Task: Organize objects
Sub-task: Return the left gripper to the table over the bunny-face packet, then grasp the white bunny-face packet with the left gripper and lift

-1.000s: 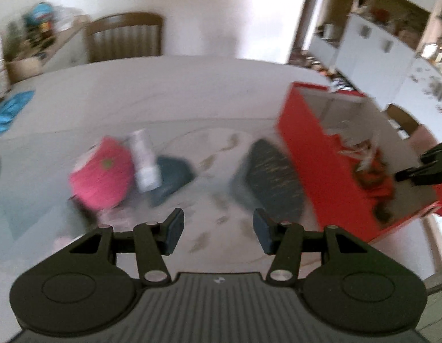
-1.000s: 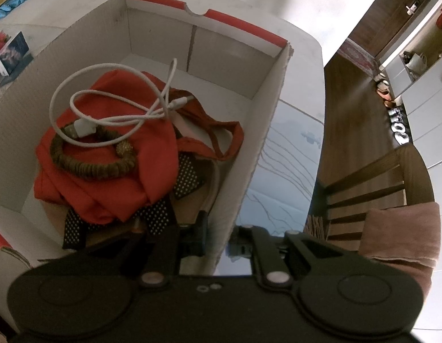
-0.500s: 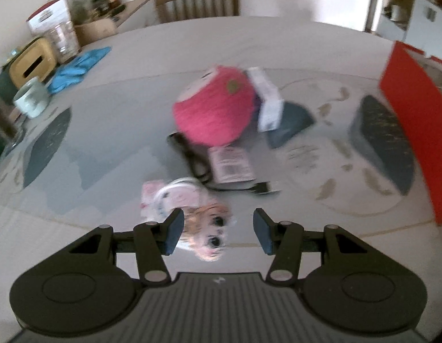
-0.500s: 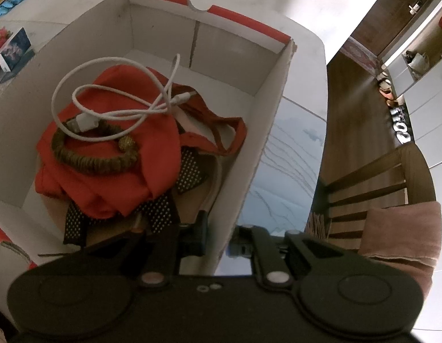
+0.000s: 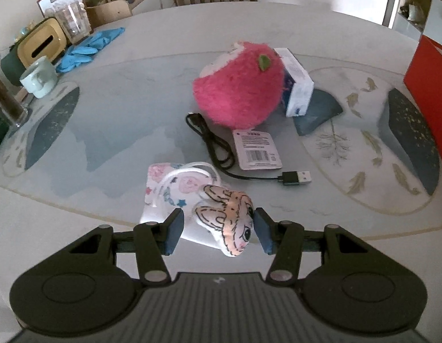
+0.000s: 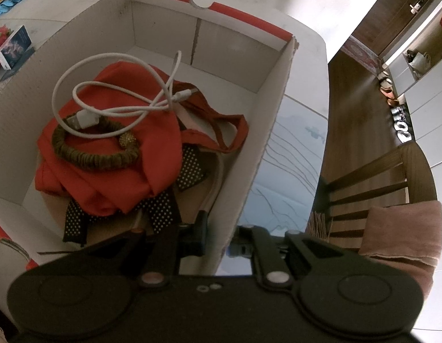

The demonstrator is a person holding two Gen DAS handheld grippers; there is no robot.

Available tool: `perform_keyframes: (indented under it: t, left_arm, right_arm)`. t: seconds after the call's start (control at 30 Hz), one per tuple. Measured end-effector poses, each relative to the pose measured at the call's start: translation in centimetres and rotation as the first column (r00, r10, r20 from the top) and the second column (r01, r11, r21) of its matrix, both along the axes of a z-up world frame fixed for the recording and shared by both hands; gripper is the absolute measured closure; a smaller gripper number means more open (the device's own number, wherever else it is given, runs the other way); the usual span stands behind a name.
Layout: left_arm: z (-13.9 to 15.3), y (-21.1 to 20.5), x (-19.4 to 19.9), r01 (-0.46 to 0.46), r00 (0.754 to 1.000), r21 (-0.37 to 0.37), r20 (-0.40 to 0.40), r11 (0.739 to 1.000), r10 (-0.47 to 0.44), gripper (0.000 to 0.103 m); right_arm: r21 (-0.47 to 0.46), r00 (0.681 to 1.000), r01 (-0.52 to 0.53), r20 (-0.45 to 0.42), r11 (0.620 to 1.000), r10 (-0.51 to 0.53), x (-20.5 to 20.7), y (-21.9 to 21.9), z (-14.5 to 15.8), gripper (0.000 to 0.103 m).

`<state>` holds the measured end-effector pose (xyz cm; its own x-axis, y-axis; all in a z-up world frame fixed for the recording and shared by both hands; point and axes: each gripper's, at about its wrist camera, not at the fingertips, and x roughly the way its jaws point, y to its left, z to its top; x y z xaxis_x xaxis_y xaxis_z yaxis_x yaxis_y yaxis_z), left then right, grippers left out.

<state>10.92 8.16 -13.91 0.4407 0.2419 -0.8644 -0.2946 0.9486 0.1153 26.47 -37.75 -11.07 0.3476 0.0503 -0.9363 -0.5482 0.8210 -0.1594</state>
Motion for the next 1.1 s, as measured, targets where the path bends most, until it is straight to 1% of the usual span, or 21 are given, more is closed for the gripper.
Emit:
perform_keyframes:
  t: [0.03, 0.07, 0.1, 0.3, 0.33, 0.37, 0.4, 0.63, 0.77, 0.97, 1.1]
  left_arm:
    - [-0.1, -0.1, 0.1, 0.002, 1.0, 0.0, -0.001, 1.0, -0.002, 0.054]
    - [-0.1, -0.3, 0.1, 0.006, 1.0, 0.005, -0.002, 1.0, -0.006, 0.06]
    - [-0.1, -0.5, 0.0, 0.009, 1.0, 0.008, -0.004, 1.0, -0.009, 0.06]
    - [0.4, -0.8, -0.1, 0.01, 1.0, -0.007, 0.002, 1.0, -0.01, 0.07]
    - [0.7, -1.0, -0.1, 0.013, 1.0, -0.01, 0.003, 1.0, -0.013, 0.072]
    - [1.0, -1.2, -0.1, 0.018, 1.0, -0.017, 0.007, 1.0, -0.018, 0.078]
    - [1.3, -1.3, -0.1, 0.024, 1.0, -0.025, 0.01, 0.999, -0.024, 0.081]
    - [3.4, -3.4, 0.6, 0.081, 0.996, -0.063, 0.045, 0.995, -0.078, 0.082]
    - [5.0, -5.2, 1.1, 0.134, 0.989, -0.099, 0.08, 0.986, -0.127, 0.082]
    - [8.2, -8.7, 2.4, 0.236, 0.965, -0.135, 0.154, 0.962, -0.214, 0.082]
    - [10.2, -11.1, 3.4, 0.31, 0.94, -0.147, 0.195, 0.939, -0.28, 0.082]
  right_arm:
    - [-0.001, 1.0, 0.0, 0.0, 1.0, 0.0, 0.0, 0.0, 0.0, 0.092]
    - [-0.001, 1.0, 0.0, 0.0, 1.0, 0.0, 0.0, 0.0, 0.0, 0.092]
    - [-0.001, 1.0, 0.0, 0.0, 1.0, 0.0, 0.0, 0.0, 0.0, 0.092]
    - [-0.001, 1.0, 0.0, 0.001, 1.0, 0.0, 0.0, 0.0, 0.0, 0.092]
    - [-0.001, 1.0, 0.0, 0.001, 1.0, 0.0, 0.0, 0.0, 0.0, 0.092]
    - [-0.001, 1.0, 0.0, 0.001, 1.0, 0.0, 0.0, 0.0, 0.0, 0.092]
    - [0.0, 1.0, 0.0, 0.001, 1.0, 0.0, 0.0, 0.0, 0.0, 0.092]
    - [-0.004, 1.0, -0.005, 0.003, 1.0, 0.005, -0.1, 0.0, -0.1, 0.092]
    - [-0.005, 1.0, -0.006, 0.003, 1.0, 0.006, -0.2, 0.0, -0.1, 0.092]
    - [-0.007, 1.0, -0.007, 0.004, 1.0, 0.007, -0.2, 0.1, -0.1, 0.092]
    - [-0.004, 1.0, -0.007, 0.004, 1.0, 0.007, -0.2, 0.1, -0.1, 0.092]
